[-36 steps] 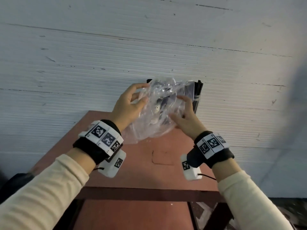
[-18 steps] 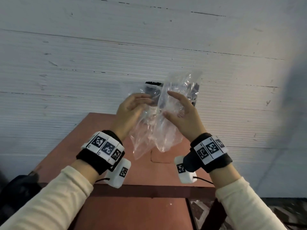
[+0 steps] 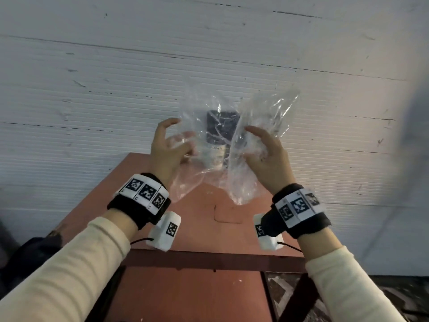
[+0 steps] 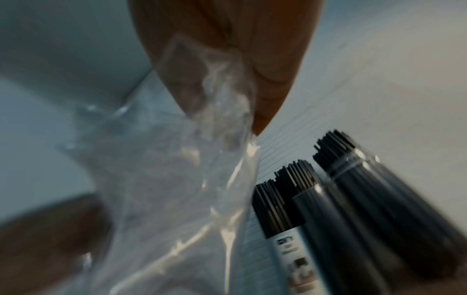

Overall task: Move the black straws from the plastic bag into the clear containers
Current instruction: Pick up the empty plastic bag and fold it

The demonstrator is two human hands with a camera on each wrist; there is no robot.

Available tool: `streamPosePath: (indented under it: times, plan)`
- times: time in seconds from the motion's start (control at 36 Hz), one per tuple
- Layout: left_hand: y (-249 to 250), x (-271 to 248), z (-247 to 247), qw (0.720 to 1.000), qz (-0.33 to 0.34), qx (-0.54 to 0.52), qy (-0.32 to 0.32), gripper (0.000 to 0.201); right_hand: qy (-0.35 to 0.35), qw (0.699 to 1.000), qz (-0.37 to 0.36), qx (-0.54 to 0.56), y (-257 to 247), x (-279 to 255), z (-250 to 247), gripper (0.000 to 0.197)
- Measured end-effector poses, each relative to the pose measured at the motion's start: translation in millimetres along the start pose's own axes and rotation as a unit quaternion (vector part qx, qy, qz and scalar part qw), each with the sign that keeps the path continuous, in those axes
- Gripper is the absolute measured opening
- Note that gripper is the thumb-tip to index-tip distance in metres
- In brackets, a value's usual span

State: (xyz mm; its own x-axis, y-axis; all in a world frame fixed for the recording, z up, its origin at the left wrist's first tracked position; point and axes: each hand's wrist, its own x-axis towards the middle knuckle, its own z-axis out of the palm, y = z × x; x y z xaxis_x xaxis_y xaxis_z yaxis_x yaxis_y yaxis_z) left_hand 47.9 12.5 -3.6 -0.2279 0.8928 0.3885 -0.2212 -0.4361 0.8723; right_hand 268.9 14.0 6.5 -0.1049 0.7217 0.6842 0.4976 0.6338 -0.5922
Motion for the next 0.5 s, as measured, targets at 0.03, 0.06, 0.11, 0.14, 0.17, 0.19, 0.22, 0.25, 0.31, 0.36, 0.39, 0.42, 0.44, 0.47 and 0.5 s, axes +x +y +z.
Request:
streamPosePath:
  times: [0.03, 0.06, 0.11, 0.14, 0.17, 0.19, 0.22, 0.25, 0.31, 0.36, 0.39, 0.42, 0.44, 0.47, 0.5]
  plan:
    - [-1.9, 2.3, 2.9, 1.000, 0.026, 0.004, 0.013, 0.062, -0.007, 0.999, 0.004, -0.051, -0.4, 0.9, 4.1, 0.059]
    - [-4.8, 4.0, 5.8, 0.998, 0.054, 0.026, 0.021, 0.059, -0.018, 0.995, 0.010, -0.097, -1.8, 1.8, 8.0, 0.062]
    - [-7.8, 4.9, 12.7, 0.983, 0.131, 0.126, 0.026, 0.052, -0.049, 0.985, 0.028, -0.160, -6.7, 3.9, 14.4, 0.065]
    - [-8.4, 4.1, 16.5, 0.965, 0.176, 0.191, 0.021, 0.049, -0.061, 0.982, 0.034, -0.176, -10.4, 5.3, 16.5, 0.067]
    - [-8.0, 2.0, 21.1, 0.946, 0.215, 0.242, 0.012, 0.048, -0.070, 0.980, 0.037, -0.185, -13.9, 7.5, 18.0, 0.069]
    - [-6.7, -0.6, 25.6, 0.930, 0.242, 0.276, 0.002, 0.049, -0.077, 0.979, 0.034, -0.184, -17.7, 9.7, 18.9, 0.070]
    - [-5.6, -2.6, 29.4, 0.919, 0.257, 0.298, -0.006, 0.050, -0.086, 0.981, 0.026, -0.171, -19.8, 12.3, 20.2, 0.070]
    - [-4.8, -4.2, 32.2, 0.910, 0.268, 0.316, -0.012, 0.051, -0.096, 0.985, 0.019, -0.144, -22.5, 14.2, 21.2, 0.070]
    - [-3.6, -7.2, 36.5, 0.900, 0.275, 0.337, -0.035, 0.053, -0.099, 0.993, 0.015, -0.068, -25.9, 17.1, 25.0, 0.068]
    - [-2.5, -11.6, 39.9, 0.903, 0.256, 0.336, -0.081, 0.059, -0.082, 0.996, 0.031, -0.005, -26.2, 17.9, 28.3, 0.064]
    - [-2.4, -14.4, 41.2, 0.904, 0.240, 0.337, -0.107, 0.063, -0.073, 0.996, 0.040, 0.011, -25.1, 17.9, 28.9, 0.062]
    - [-2.3, -16.6, 41.5, 0.904, 0.220, 0.342, -0.132, 0.067, -0.066, 0.997, 0.045, 0.019, -23.1, 17.6, 28.8, 0.061]
    - [-1.7, -18.4, 40.8, 0.902, 0.196, 0.350, -0.159, 0.072, -0.063, 0.997, 0.047, 0.023, -19.8, 17.4, 28.1, 0.058]
    - [-1.0, -19.0, 39.2, 0.899, 0.173, 0.354, -0.190, 0.076, -0.060, 0.997, 0.042, 0.022, -16.1, 16.9, 26.7, 0.055]
    - [-0.1, -19.3, 37.2, 0.896, 0.147, 0.351, -0.226, 0.079, -0.058, 0.998, 0.035, 0.020, -11.1, 16.9, 25.2, 0.051]
